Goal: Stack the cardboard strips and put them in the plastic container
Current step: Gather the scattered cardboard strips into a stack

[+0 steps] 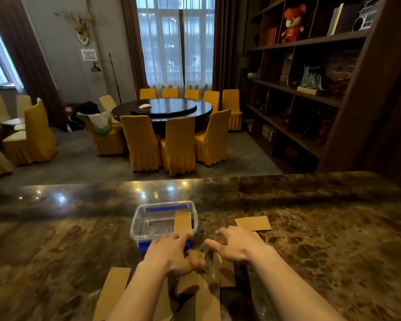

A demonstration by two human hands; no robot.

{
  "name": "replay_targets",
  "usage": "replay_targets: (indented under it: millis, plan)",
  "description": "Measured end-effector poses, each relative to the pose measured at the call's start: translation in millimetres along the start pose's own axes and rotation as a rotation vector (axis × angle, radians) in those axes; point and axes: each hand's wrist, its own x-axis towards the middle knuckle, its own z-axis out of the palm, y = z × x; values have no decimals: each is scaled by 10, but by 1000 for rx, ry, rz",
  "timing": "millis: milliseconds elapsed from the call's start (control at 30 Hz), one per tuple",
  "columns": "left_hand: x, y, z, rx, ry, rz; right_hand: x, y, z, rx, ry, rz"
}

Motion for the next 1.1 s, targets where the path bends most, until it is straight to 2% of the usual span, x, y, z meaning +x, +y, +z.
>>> replay_targets:
  millis: [133,267,367,533,800,967,1100]
  plan:
    - [-22,-16,260,29,-96,-26,25,99,281,-58,-53,-31]
    - [-43,-2,476,9,-90,-56,94,196,510,-71,-61,-63]
    - [-96,19,628,2,-5,-70,116,248,610,-73,-62,-75]
    - [-155,-20,787,-30,281,-125,82,318,698,-89,-26,-98]
    - [-119,-116,859,25,319,-304,164,360,647,-81,25,-99]
    - [-90,-64,806,-23,347,-337,199,417,615,85,83,-79]
    - [-122,-43,722,-179,409,-377,221,500,631,312,145,-56]
